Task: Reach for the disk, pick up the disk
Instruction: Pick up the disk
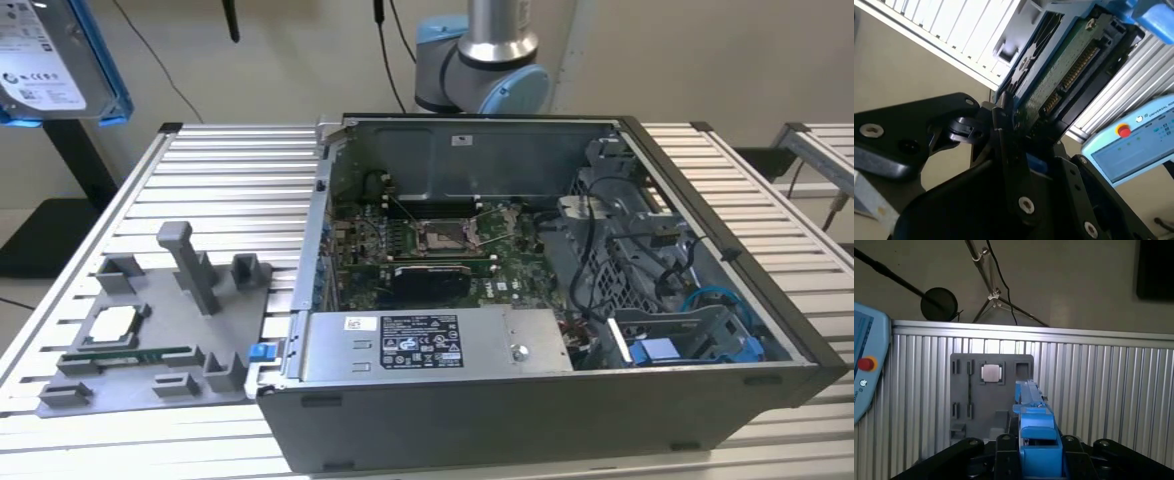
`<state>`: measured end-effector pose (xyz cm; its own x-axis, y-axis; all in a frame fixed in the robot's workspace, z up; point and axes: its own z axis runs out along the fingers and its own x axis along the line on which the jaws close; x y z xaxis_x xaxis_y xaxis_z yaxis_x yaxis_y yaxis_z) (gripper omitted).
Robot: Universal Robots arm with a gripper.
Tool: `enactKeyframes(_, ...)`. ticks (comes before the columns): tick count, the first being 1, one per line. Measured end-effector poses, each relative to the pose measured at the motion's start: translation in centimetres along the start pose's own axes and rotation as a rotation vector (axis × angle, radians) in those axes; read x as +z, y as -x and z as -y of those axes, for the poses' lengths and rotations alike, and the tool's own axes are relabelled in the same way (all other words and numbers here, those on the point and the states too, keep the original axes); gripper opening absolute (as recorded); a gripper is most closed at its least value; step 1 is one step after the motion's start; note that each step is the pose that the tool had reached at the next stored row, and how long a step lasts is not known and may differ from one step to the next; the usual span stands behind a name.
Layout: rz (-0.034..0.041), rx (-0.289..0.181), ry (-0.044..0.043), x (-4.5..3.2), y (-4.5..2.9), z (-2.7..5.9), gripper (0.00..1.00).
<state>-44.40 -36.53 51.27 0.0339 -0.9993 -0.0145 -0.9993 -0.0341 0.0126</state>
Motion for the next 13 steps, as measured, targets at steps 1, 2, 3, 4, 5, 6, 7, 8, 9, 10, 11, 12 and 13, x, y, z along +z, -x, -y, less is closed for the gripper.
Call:
enactKeyframes(1,0.0,0.0,-0.0001,0.01,-0.03,0.46,0.0)
enactKeyframes(2,0.0,0.0,-0.0001,0.01,-0.06,0.9,0.0)
enactKeyframes(3,0.0,0.0,0.0,0.0,-0.1,1.34,0.0)
enactKeyframes(4,0.0,0.0,0.0,0.0,-0.14,1.81,0.0)
enactKeyframes(5,0.0,0.0,0.0,0.01,-0.18,2.25,0.0)
enactKeyframes(6,0.0,0.0,0.0,0.01,-0.22,2.69,0.0)
enactKeyframes(7,0.0,0.0,-0.0001,0.01,-0.27,3.14,0.0)
enactKeyframes(8,0.0,0.0,-0.0001,0.01,-0.31,3.63,0.0)
enactKeyframes(9,0.0,0.0,0.0,0.02,-0.34,4.07,0.0)
enactKeyframes(10,0.0,0.0,0.0,0.02,-0.37,4.51,0.0)
enactKeyframes(11,0.0001,0.0,-0.0001,0.03,-0.41,4.96,0.0)
enactKeyframes(12,0.0001,0.0,-0.0001,0.03,-0.45,5.43,0.0)
enactKeyframes(13,0.0,0.0,0.0,0.04,-0.48,5.89,0.0)
